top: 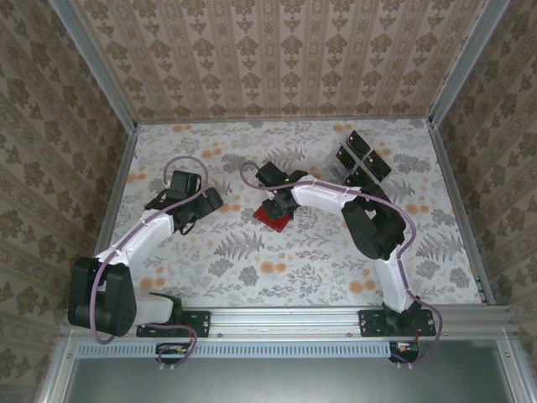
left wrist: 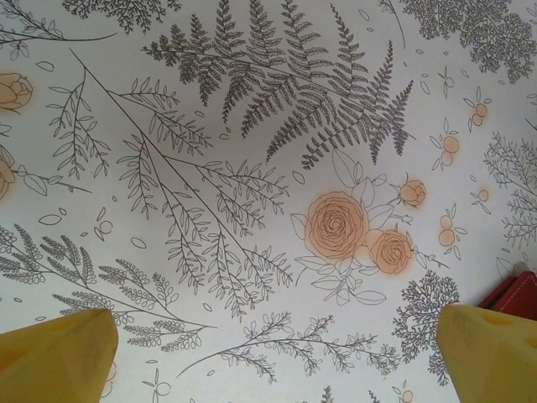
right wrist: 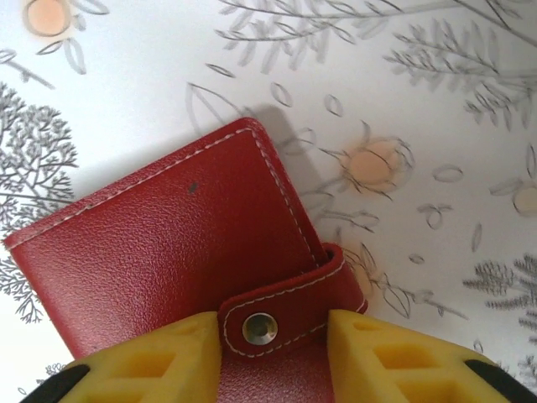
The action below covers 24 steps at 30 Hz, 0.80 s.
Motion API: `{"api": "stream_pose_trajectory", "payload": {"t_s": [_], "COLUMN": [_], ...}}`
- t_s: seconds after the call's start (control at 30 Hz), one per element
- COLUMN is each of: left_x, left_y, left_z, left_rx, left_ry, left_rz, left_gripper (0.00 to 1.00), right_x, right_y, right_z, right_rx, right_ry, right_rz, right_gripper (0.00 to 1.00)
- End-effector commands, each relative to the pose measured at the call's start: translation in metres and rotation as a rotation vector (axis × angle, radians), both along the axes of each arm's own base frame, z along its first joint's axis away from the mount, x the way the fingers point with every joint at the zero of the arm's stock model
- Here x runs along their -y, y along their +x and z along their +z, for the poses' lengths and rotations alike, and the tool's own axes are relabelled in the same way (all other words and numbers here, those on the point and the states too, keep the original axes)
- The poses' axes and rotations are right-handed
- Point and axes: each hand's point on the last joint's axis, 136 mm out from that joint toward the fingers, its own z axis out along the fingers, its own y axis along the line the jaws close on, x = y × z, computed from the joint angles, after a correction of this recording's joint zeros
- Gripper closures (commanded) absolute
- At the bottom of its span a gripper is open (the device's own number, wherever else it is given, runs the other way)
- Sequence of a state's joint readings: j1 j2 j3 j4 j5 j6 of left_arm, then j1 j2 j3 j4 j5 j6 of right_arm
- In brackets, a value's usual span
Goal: Put the credit cards into the card holder
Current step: Rotate the card holder at the center of the table, then pick up the card holder from the center of the table.
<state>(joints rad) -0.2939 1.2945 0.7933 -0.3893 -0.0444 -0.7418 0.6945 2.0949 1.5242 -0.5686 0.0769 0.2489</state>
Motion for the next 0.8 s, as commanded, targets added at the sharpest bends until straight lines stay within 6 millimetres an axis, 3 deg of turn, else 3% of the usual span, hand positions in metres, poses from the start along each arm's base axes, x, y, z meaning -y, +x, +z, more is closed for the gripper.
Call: {"api": "stream_pose_trajectory", "payload": {"t_s": [0.0, 0.23, 0.4, 0.57, 0.77], "left_x": [0.009, 0.017, 0.025, 0.032, 0.037], "left_y": [0.010, 0.016, 0.019, 0.021, 0.020], "left_z": [0.013, 0.014, 0.011, 0.007, 0.002], "left_rx": [0.031, 0.026, 0.011, -0.009, -0.021], "left_ry": [-0.036, -0.059, -0.082, -0.104, -0.130], "left_rz": [-0.015, -0.040, -0.067, -0.096, -0.092], "left_gripper": [0.00, 0.00, 0.00, 0.00, 0.00], "right_x": [0.010, -0.012, -0.016, -0.001, 0.012], "right_y": [-0.019, -0.036, -0.034, -0.029, -0.026], "right_z": [-0.007, 0.000, 0.025, 0.050, 0.049], "right_rx": [-0.102, -0.203, -0.177, -0.072, 0.055], "right_ry": [0.094, 0.416, 0.527, 0.423, 0.139], "right_rz": [-0.165, -0.363, -0.420, -0.368, -0.218], "right_gripper": [0.65, 0.64, 0.50, 0.46, 0.46]}}
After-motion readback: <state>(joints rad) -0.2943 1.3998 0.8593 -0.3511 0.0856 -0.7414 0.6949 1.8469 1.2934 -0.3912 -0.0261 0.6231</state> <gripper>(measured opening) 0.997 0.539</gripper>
